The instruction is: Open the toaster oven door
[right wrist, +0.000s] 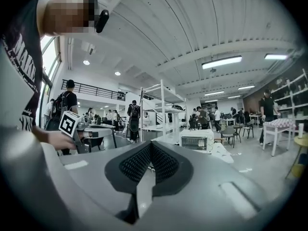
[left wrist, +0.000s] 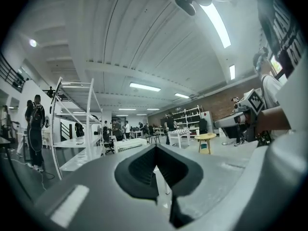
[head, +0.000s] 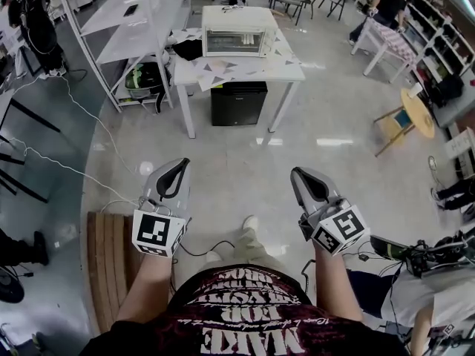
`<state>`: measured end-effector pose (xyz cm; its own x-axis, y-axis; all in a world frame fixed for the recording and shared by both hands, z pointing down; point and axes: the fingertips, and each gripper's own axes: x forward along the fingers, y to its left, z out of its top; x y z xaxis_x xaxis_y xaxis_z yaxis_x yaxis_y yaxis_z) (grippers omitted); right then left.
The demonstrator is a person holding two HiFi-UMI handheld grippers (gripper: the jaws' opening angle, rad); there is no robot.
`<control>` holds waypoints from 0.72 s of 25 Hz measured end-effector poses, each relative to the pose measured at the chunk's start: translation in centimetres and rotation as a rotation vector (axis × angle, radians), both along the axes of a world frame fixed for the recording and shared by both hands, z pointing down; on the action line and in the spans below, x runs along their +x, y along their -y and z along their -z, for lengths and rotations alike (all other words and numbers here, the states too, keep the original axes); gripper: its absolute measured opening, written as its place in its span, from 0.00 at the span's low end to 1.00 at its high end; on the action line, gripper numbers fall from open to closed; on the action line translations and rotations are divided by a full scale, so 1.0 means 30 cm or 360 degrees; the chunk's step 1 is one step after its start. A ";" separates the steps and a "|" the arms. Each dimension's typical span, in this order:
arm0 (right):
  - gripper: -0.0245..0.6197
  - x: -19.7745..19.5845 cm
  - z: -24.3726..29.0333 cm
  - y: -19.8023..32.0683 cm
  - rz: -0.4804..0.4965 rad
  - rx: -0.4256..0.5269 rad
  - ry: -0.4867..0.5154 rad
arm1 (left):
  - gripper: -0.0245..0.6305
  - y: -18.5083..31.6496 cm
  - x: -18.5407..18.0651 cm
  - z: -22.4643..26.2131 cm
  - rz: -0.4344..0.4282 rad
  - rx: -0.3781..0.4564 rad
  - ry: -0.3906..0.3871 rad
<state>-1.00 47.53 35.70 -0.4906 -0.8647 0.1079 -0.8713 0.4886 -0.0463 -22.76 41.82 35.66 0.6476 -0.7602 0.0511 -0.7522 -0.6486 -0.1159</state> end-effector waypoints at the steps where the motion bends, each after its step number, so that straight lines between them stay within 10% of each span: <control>1: 0.08 0.007 -0.002 0.009 -0.0001 -0.0004 0.0003 | 0.04 0.007 0.010 -0.004 -0.0006 -0.0005 -0.0004; 18: 0.08 0.094 -0.035 0.375 0.0152 0.0026 0.0060 | 0.04 0.275 0.117 0.033 0.0139 0.0052 0.0030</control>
<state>1.82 36.29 36.75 -0.5742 -0.8154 0.0738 -0.8186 0.5702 -0.0695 -19.26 33.58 34.68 0.5780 -0.8152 0.0368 -0.8032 -0.5763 -0.1509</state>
